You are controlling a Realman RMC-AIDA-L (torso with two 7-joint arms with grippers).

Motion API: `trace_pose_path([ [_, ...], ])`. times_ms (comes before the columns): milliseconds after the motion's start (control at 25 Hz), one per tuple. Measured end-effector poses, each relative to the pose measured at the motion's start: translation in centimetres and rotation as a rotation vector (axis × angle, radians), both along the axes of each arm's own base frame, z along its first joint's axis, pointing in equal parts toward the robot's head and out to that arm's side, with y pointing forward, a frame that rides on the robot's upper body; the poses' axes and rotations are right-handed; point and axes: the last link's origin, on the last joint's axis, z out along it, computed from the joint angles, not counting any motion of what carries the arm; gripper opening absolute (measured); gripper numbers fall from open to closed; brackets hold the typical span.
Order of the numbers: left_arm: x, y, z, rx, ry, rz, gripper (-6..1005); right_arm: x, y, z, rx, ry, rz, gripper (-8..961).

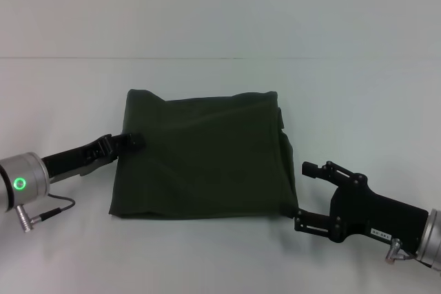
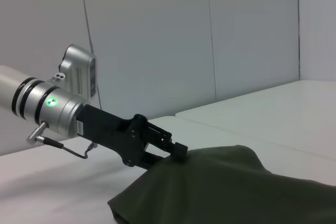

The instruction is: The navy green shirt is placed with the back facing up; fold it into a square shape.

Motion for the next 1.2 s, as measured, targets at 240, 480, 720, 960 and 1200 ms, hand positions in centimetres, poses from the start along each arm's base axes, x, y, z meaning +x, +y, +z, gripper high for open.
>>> trace_pose_path([
  [240, 0.3, 0.1, 1.3, 0.020, 0.062, -0.124, 430, -0.1, 0.2, 0.3, 0.024, 0.006, 0.003, 918],
  [480, 1.7, -0.4, 3.5, 0.070, 0.159, -0.384, 641, -0.6, 0.5, 1.1, 0.087, 0.030, 0.051, 918],
  [720, 2.5, -4.1, 3.2, 0.125, 0.250, -0.751, 840, -0.3, 0.0, 0.9, 0.094, 0.023, 0.055, 918],
  [960, 1.3, -7.4, 1.8, 0.168, 0.316, -0.834, 880, 0.5, -1.3, -0.2, 0.066, 0.028, 0.016, 915],
  [1200, -0.2, -9.9, 0.1, 0.111, 0.292, -0.795, 883, 2.0, -2.5, -1.5, 0.051, -0.021, -0.054, 915],
])
